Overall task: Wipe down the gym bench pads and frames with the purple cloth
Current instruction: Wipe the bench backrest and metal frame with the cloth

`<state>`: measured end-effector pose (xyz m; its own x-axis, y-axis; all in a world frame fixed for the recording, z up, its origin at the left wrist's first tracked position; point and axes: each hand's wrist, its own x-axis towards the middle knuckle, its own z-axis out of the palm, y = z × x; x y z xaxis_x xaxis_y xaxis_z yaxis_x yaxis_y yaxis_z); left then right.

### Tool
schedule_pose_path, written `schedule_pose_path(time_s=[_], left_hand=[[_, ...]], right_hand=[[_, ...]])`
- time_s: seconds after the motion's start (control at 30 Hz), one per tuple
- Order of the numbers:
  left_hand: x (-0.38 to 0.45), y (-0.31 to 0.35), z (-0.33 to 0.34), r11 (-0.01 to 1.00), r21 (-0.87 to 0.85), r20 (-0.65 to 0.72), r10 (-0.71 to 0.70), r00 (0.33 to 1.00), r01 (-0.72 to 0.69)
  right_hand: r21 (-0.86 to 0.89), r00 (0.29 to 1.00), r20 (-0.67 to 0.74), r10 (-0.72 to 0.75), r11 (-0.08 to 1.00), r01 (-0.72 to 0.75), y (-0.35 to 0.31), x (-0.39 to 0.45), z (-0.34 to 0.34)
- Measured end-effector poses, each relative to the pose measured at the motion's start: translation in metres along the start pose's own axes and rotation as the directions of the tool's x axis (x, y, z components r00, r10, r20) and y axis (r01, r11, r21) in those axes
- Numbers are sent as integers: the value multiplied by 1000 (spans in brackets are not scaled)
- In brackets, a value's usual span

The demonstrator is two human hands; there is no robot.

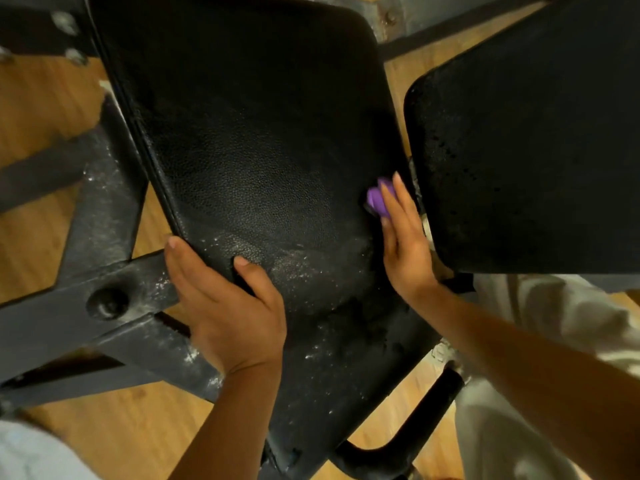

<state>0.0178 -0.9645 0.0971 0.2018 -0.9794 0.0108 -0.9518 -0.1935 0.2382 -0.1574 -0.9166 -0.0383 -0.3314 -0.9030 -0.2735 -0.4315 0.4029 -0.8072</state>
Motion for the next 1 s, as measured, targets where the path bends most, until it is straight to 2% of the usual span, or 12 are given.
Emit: schedule_pose_path(time_s=[0.07, 0.13, 0.2, 0.27, 0.33, 0.43, 0.57, 0.67, 0.87, 0.93, 1.0], left_hand=[[0, 0, 1, 1000, 6, 3, -13, 1000, 13], [0, -1, 1, 1000, 16, 1, -23, 1000, 23], [1, -2, 0, 1000, 21, -6, -18, 1000, 18], [1, -2, 1, 1000, 18, -13, -14, 1000, 14], [0, -2, 1, 1000, 13, -17, -13, 1000, 13], [0, -1, 1, 1000, 8, -18, -18, 1000, 18], [1, 1, 0, 1000, 2, -16, -18, 1000, 18], [0, 1, 0, 1000, -5, -18, -3, 1000, 2], [0, -1, 1, 1000, 10, -17, -15, 1000, 15], [0, -1, 1, 1000, 10, -20, -11, 1000, 12], [0, -2, 1, 1000, 8, -20, -13, 1000, 14]], right_hand=[[-45, 988, 73, 135, 990, -132, 21, -64, -12], [-68, 972, 137, 193, 980, -185, 31, -117, -20], [-77, 966, 161, 205, 978, -195, 34, -136, -20], [-64, 955, 152, 253, 967, -246, 29, -119, -15], [-41, 973, 97, 210, 978, -207, 20, -86, -8], [-3, 998, 34, 45, 999, -45, 7, -19, 2], [-7, 999, -49, 12, 1000, -13, -9, 41, 10], [-51, 999, 33, 32, 998, -31, 1, 9, -1], [-101, 937, 237, 255, 966, -237, 32, -121, -18], [-104, 940, 242, 239, 970, -220, 30, -118, -20], [-71, 969, 198, 146, 988, -135, 21, -92, -18]])
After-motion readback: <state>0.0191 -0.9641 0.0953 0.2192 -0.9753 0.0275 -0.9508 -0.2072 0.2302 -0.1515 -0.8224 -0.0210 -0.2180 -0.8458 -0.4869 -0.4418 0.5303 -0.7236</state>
